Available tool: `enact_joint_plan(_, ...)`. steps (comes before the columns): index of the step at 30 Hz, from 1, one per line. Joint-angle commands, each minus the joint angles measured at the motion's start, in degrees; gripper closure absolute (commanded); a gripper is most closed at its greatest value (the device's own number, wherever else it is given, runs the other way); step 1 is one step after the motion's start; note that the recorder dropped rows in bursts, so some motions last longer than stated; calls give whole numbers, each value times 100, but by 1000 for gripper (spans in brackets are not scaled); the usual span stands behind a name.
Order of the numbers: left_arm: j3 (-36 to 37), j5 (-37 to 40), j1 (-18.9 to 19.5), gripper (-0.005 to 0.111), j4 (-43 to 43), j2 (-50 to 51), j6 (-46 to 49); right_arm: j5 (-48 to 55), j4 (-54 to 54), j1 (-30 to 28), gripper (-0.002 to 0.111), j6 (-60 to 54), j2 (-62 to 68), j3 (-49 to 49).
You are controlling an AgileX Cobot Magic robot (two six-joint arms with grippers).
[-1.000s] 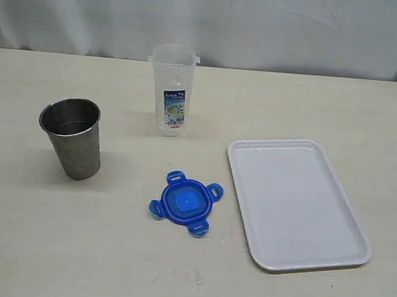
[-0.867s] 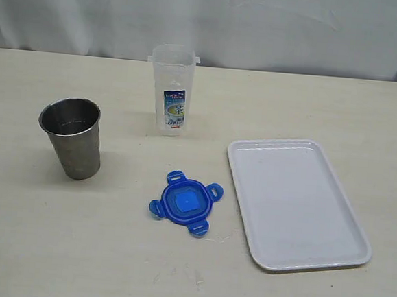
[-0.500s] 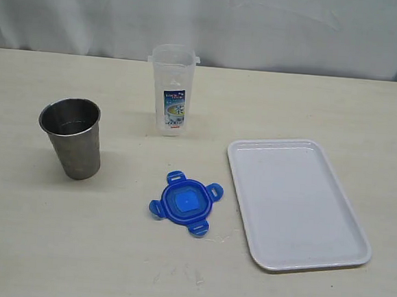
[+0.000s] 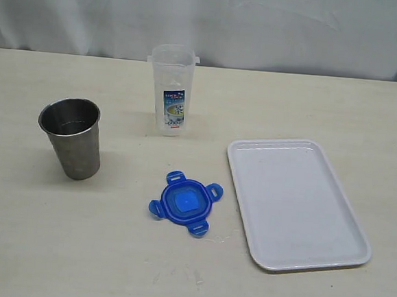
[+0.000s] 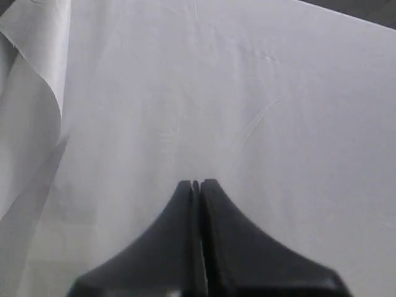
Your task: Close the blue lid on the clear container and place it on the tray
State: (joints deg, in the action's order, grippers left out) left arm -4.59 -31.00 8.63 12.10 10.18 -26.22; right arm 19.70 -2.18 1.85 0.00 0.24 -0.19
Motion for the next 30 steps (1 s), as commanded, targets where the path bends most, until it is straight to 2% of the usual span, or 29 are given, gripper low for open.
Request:
enact_joint_plan(1,-252,-107,6,90,246,1181,-99,-2,14,-38,104,-46,-24,19)
enact_joint_plan(2,-252,-139,6,84,370,1400,-99,-2,14,-38,104,-46,-24,19)
enact_joint_plan(5,-252,-271,6,49,1006,2236,-299,-2,14,-38,104,-46,-24,19)
enact_joint_plan(7,-252,-501,6,22,1277,2806,-359,-2,14,-38,104,-46,-24,19)
enact_joint_plan(9,-252,-649,6,6,1531,3319,-372,-2,14,-38,104,-46,-24,19)
enact_joint_plan(10,-252,-782,6,2,1754,3605,-359,-2,14,-38,104,-46,-24,19)
enact_joint_plan(13,-252,-1362,6,2,2178,4448,-359,-2,14,-38,104,-46,-24,19)
enact_joint_plan(16,-252,-1931,6,2,2192,5342,-199,-2,14,-38,104,-46,-24,19)
enact_joint_plan(28,-264,-3738,6,2,2167,7919,1780,-2,14,-38,104,-46,-24,19)
enact_joint_plan(30,-346,-3781,6,2,2167,8183,1959,-2,14,-38,104,-46,-24,19)
